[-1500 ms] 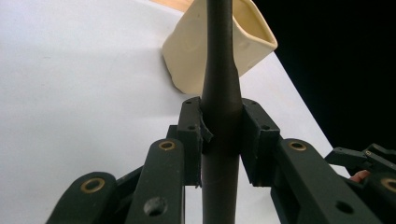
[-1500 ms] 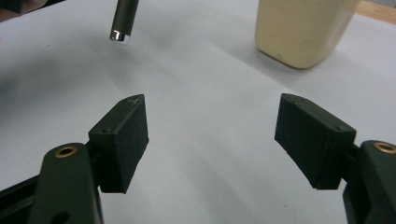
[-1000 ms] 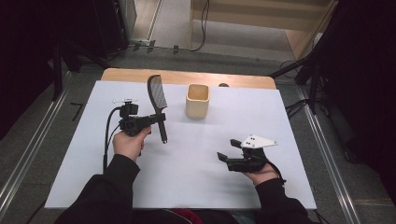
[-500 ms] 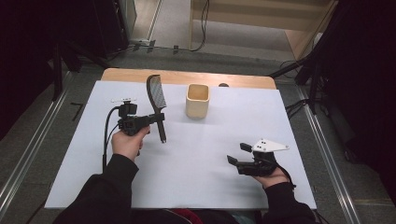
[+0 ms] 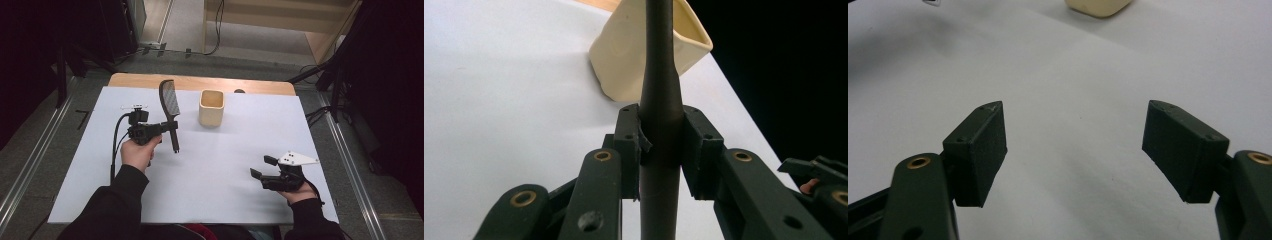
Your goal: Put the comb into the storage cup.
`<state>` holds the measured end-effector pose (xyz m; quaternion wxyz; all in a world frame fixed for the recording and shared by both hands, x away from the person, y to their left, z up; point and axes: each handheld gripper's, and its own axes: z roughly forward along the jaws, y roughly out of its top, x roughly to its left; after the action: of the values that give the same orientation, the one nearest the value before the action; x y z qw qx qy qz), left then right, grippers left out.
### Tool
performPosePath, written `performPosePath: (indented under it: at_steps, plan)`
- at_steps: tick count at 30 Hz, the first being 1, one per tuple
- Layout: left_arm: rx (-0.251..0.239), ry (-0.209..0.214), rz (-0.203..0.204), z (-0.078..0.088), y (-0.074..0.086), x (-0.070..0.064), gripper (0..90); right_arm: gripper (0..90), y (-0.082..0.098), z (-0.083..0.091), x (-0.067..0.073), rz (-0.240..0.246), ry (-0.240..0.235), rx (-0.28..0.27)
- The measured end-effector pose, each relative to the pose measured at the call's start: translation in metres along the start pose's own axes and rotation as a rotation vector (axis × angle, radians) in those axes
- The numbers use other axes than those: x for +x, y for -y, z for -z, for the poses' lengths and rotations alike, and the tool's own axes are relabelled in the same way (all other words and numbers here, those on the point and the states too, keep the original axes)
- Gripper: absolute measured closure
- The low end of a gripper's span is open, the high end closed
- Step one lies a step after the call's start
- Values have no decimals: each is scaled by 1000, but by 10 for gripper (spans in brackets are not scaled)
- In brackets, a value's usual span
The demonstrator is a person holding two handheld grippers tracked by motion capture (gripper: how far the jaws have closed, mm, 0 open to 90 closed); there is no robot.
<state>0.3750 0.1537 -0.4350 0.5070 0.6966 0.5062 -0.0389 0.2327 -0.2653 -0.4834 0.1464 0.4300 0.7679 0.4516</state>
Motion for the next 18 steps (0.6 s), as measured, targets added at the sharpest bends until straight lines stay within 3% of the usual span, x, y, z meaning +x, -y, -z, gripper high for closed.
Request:
performPosePath:
  at_steps: [8,18]
  plan:
    - [4,22,-45,-3,-7,-10,726,239,1,-1,-1,-6,3,9]
    - [10,51,-63,-13,-18,-18,726,239,0,-1,-3,-17,9,4]
